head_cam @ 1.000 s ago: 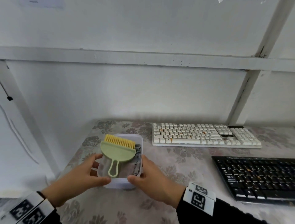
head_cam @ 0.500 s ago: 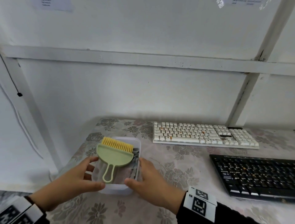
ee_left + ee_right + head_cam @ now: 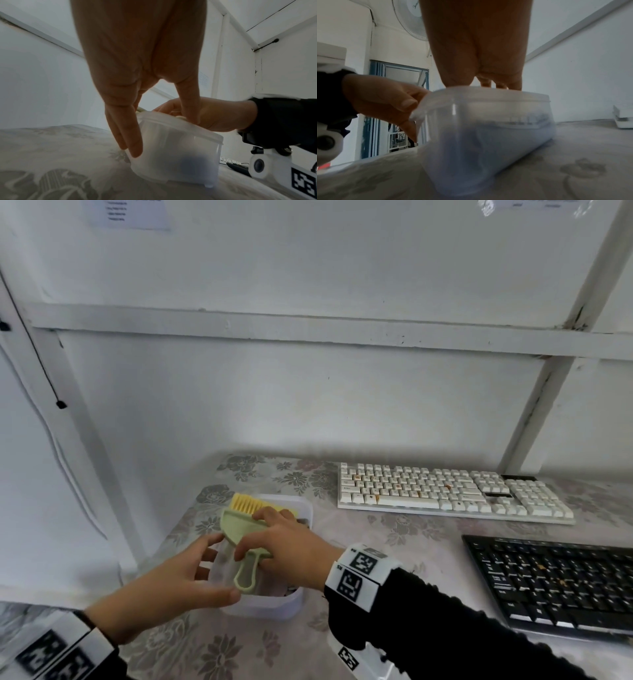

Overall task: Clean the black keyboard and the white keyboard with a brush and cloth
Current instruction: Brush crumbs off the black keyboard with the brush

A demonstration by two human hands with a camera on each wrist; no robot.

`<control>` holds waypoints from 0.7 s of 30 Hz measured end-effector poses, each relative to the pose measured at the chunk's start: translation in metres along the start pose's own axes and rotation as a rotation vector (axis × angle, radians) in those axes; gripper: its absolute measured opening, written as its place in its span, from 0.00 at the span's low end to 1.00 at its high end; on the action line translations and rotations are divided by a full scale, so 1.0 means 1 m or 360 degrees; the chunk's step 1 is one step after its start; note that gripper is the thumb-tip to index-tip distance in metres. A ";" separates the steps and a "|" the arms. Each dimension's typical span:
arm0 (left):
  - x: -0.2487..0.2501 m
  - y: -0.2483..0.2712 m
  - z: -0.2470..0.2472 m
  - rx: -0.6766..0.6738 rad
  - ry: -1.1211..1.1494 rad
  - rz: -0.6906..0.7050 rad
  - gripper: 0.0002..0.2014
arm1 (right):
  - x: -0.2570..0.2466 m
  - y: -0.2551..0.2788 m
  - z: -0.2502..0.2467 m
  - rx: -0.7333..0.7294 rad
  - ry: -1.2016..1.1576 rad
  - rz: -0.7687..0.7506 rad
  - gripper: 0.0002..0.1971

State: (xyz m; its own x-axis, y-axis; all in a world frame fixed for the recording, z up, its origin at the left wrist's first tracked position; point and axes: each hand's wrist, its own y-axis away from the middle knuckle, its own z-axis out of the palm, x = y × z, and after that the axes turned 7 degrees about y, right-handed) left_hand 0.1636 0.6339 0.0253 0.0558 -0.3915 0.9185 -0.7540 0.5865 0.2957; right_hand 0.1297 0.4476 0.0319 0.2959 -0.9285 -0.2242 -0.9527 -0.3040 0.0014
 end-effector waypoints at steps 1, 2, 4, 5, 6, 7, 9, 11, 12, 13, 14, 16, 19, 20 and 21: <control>0.000 -0.001 0.001 0.0001 -0.0033 -0.0006 0.49 | 0.001 -0.001 0.001 0.0008 0.0014 -0.0017 0.17; 0.001 -0.001 0.001 0.0009 -0.0072 -0.0009 0.49 | 0.002 -0.002 0.002 0.0030 0.0033 -0.0038 0.17; 0.002 -0.001 0.000 0.0043 -0.0184 -0.0006 0.49 | 0.007 -0.002 0.003 0.0136 0.0046 -0.0095 0.17; 0.003 -0.002 -0.002 0.0063 -0.0245 0.0006 0.50 | 0.010 -0.001 0.003 0.0224 0.0020 -0.0128 0.16; 0.005 -0.001 -0.003 0.0085 -0.0304 0.0026 0.51 | 0.014 0.000 0.001 0.0319 -0.0026 -0.0154 0.15; 0.008 -0.001 -0.005 0.0107 -0.0344 0.0050 0.52 | 0.017 0.002 -0.002 0.0423 -0.0099 -0.0169 0.13; 0.018 0.000 -0.007 0.0147 -0.0357 0.0126 0.53 | 0.024 0.009 -0.011 0.0616 -0.0343 -0.0164 0.10; 0.031 -0.001 -0.005 0.0165 -0.0354 0.0221 0.56 | 0.031 0.019 -0.025 0.0824 -0.0681 -0.0101 0.06; 0.037 -0.002 -0.001 0.0173 -0.0367 0.0273 0.57 | 0.035 0.027 -0.033 0.0931 -0.0884 -0.0050 0.06; 0.044 -0.004 0.004 0.0174 -0.0379 0.0313 0.57 | 0.041 0.036 -0.041 0.1015 -0.1103 0.0011 0.08; 0.052 -0.005 0.011 0.0163 -0.0382 0.0347 0.55 | 0.047 0.045 -0.049 0.1077 -0.1325 0.0073 0.10; 0.068 -0.007 0.032 0.0110 -0.0378 0.0412 0.48 | 0.065 0.068 -0.066 0.1171 -0.1650 0.0243 0.10; 0.089 -0.012 0.071 0.0025 -0.0390 0.0453 0.43 | 0.101 0.114 -0.092 0.1306 -0.1851 0.0483 0.10; 0.095 -0.014 0.085 -0.0023 -0.0400 0.0456 0.44 | 0.115 0.132 -0.099 0.1360 -0.1884 0.0549 0.11; 0.100 -0.017 0.100 -0.0078 -0.0403 0.0465 0.45 | 0.131 0.153 -0.105 0.1416 -0.1908 0.0618 0.11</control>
State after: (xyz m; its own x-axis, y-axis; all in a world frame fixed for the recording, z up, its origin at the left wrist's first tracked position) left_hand 0.1166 0.5142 0.0858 -0.3246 -0.3619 0.8739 -0.6817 0.7300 0.0491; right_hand 0.0304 0.2572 0.1050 0.2156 -0.0748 -0.9736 -0.8164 0.5332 -0.2217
